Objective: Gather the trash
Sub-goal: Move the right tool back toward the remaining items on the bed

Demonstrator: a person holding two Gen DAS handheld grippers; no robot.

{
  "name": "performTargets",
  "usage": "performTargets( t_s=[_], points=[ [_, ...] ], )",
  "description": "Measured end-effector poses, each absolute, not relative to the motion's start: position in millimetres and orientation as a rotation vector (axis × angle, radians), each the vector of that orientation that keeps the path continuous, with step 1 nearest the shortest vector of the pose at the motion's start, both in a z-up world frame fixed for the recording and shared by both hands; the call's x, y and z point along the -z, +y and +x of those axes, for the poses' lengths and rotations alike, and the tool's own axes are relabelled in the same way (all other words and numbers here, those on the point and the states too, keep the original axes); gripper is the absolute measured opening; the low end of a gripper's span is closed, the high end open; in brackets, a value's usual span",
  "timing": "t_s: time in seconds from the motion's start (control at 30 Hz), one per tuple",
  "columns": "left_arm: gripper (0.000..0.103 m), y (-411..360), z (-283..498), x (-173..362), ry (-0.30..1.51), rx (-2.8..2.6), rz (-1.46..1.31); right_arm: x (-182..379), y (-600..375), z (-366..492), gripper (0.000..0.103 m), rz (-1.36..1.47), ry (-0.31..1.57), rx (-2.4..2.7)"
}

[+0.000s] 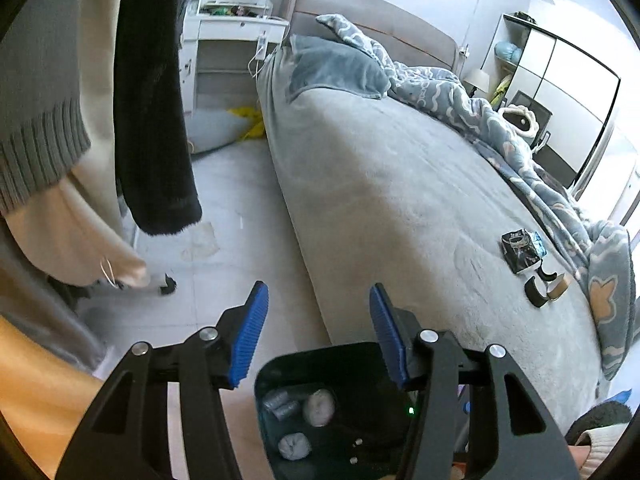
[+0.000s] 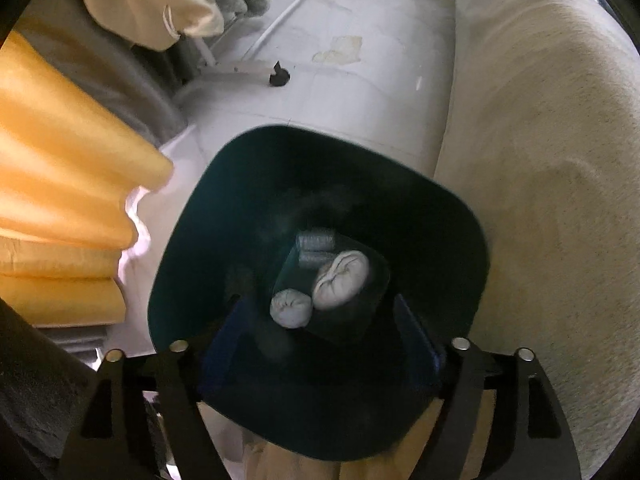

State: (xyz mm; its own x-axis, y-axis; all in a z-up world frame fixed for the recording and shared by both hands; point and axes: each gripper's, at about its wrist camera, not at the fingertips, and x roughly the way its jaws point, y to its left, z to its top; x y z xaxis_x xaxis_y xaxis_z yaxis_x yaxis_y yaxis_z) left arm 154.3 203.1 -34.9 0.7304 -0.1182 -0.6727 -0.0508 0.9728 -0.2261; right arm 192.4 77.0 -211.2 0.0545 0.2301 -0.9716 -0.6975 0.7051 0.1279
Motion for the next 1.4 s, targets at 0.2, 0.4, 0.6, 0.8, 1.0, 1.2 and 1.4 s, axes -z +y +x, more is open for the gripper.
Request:
performTargets(
  t_s=[0.2, 0.4, 0.6, 0.8, 1.0, 1.2, 1.4],
  points=[
    [0.063, 197, 159, 15, 0.705, 0.063, -0.266, 192, 73, 189, 0.08, -0.414, 1.279, -0.764],
    [0.07, 188, 167, 6, 0.684, 0.086, -0.297, 143, 60, 185, 0.081, -0.399, 1.132, -0.79],
    [0.074, 172, 180, 1, 0.679, 0.121, -0.335, 100, 31, 189, 0.083, -0.392, 0.996, -0.755],
    [0.081, 144, 191, -4, 0.668, 0.154, -0.314, 72, -8, 201, 0.085, -0.367, 0.912, -0.697],
    [0.083, 119, 206, -1, 0.68, 0.186, -0.313, 53, -52, 217, 0.085, -0.322, 0.86, -0.62],
    [0.084, 92, 221, 4, 0.697, 0.214, -0.302, 43, -99, 228, 0.085, -0.281, 0.83, -0.552],
    [0.084, 66, 234, 12, 0.719, 0.241, -0.295, 37, -139, 233, 0.085, -0.255, 0.798, -0.496]
  ],
)
